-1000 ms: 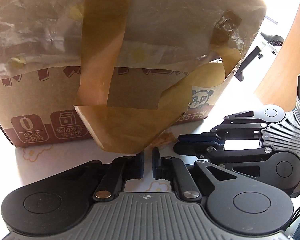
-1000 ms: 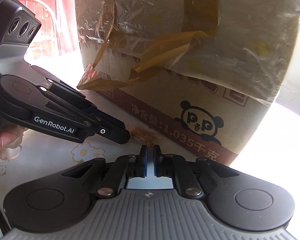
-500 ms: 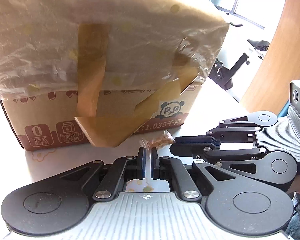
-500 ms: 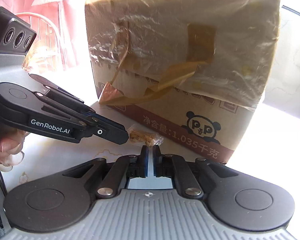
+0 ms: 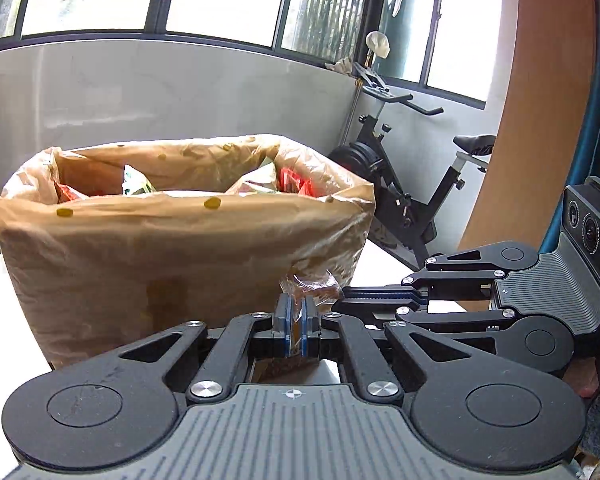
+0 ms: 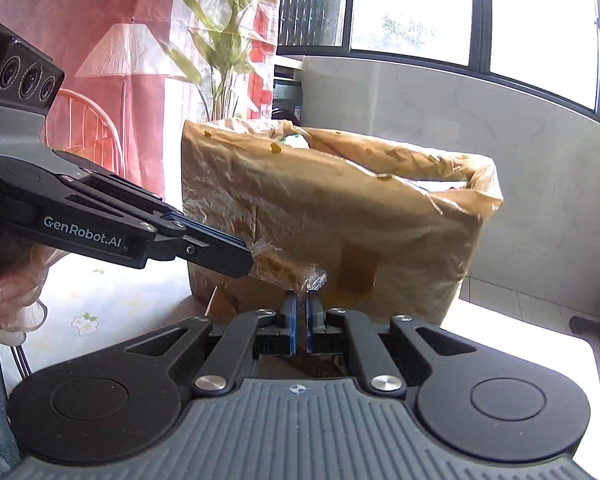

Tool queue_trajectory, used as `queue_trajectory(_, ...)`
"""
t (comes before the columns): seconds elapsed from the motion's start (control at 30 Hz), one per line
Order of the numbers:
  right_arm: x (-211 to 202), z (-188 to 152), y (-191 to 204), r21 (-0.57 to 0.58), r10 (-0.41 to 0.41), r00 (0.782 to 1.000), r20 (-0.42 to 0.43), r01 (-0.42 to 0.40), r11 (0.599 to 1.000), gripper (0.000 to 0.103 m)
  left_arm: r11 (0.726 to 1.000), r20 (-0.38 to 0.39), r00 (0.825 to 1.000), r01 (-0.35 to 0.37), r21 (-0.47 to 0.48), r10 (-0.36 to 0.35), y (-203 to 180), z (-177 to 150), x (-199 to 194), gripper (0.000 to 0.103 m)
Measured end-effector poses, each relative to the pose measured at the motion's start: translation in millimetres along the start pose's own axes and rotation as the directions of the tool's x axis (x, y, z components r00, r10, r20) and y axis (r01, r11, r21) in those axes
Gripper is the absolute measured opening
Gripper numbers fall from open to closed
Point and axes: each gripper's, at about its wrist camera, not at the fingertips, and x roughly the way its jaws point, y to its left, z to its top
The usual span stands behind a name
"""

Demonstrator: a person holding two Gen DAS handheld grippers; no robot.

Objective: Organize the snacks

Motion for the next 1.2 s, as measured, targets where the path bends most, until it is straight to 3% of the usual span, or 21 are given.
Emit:
queue_trajectory(0.3,4.7,55.6,-17.5,0.003,-0.021,0.996,0.087,0.021,1.000,0.005,1.000,0.085,0.996,-0.008,0.008,0.007,15.2,51.2,-14.2,0.006)
queue_trajectory(0.6,63.9,101.6,-45.4,0.034,-0.038,0.999,0.031,0.037,0.999,0.005,0.995,0.010,0.997,-0.080,-0.068,0.081,63.7,89.4,11.3,0.006)
queue_trajectory(0.73,92.3,110.4,-52.8,0.067,-0.083,0.996,-0.027,0.084,0.994,0.007,0.985,-0.029,0.987,-0.158,-0.074,0.156,70.3,100.3,27.0,0.010)
queue_trajectory(0.83,105.2,111.7,-57.1,0.102,-0.108,0.991,-0.074,0.115,0.988,0.009,0.977,-0.032,0.979,-0.202,-0.061,0.201,72.5,102.7,26.3,0.017)
queue_trajectory(0.93,103.7,112.0,-56.9,0.119,-0.115,0.990,-0.082,0.125,0.985,0.016,0.976,-0.022,0.977,-0.212,-0.046,0.212,75.5,102.2,20.1,0.038)
queue_trajectory(1.03,96.8,114.3,-53.7,0.115,-0.131,0.988,-0.084,0.140,0.983,0.022,0.972,-0.016,0.973,-0.229,-0.045,0.228,76.5,104.4,11.1,0.040)
queue_trajectory(1.1,89.1,116.3,-53.1,0.129,-0.139,0.987,-0.081,0.148,0.981,0.029,0.973,-0.004,0.974,-0.225,-0.053,0.225,76.7,106.7,2.4,0.043)
queue_trajectory(1.2,76.2,121.2,-49.7,0.151,-0.148,0.987,-0.069,0.157,0.976,0.042,0.972,0.027,0.973,-0.229,-0.052,0.231,72.8,110.6,-16.0,0.060)
